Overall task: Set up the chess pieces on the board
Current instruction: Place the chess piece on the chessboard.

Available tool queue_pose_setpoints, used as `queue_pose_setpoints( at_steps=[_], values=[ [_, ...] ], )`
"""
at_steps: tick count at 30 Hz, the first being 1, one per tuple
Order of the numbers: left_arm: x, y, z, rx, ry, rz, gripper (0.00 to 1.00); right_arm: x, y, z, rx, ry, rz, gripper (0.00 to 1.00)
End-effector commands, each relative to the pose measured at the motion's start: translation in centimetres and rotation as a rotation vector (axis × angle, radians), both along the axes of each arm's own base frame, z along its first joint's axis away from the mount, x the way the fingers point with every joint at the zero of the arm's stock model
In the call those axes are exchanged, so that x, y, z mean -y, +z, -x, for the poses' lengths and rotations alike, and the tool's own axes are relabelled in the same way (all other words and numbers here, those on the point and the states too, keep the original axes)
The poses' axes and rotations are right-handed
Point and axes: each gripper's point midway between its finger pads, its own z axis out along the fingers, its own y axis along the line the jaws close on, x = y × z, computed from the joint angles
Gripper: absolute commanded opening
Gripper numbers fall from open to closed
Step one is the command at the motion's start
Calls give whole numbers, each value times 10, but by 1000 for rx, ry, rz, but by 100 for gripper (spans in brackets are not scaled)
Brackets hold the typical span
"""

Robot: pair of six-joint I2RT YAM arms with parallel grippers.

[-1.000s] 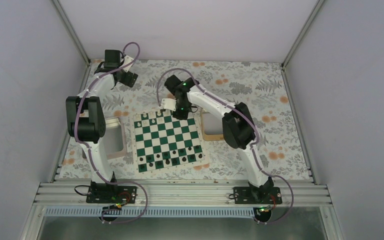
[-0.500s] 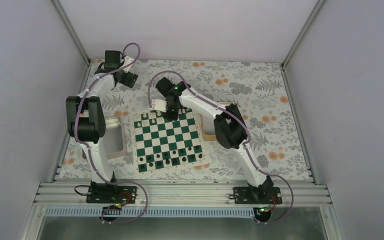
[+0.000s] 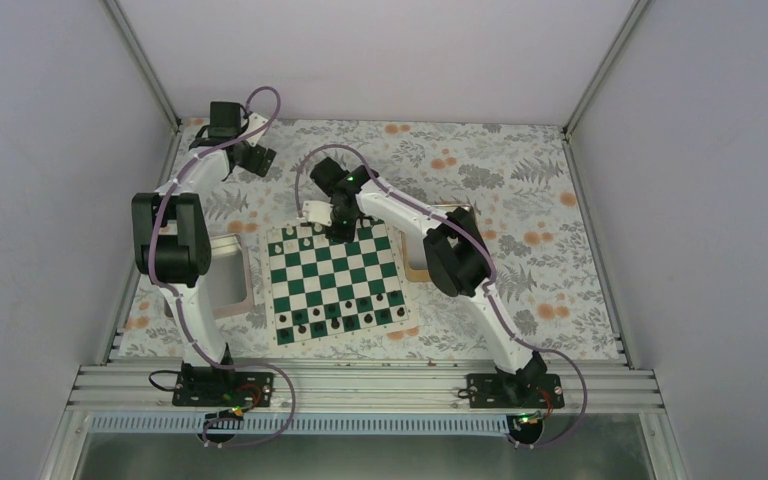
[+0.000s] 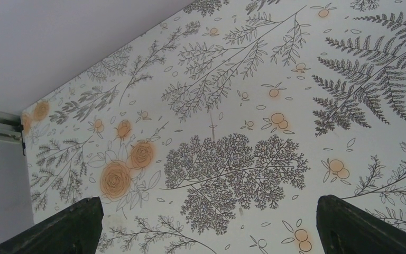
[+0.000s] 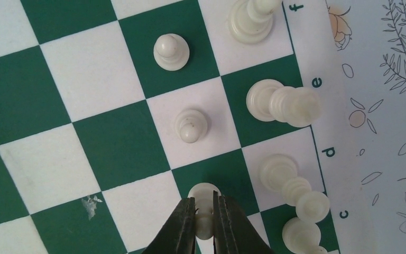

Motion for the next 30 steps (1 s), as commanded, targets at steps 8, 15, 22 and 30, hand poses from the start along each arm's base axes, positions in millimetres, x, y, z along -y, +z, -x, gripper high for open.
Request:
queue_pose_setpoints(
  at_steps=[8, 15, 22, 30],
  values=[
    [3, 23, 2, 45, -26, 9, 100, 1, -12, -8, 12, 0, 15, 9],
    [5, 20, 3, 37, -34, 15, 100, 4, -17, -9, 3, -8, 18, 12],
    [9, 20, 4, 35, -46, 16, 100, 5, -19, -10, -1, -11, 18, 21],
    [8, 23, 4, 39, -44, 9, 100, 12, 42, -10, 47, -26, -39, 28]
  ],
)
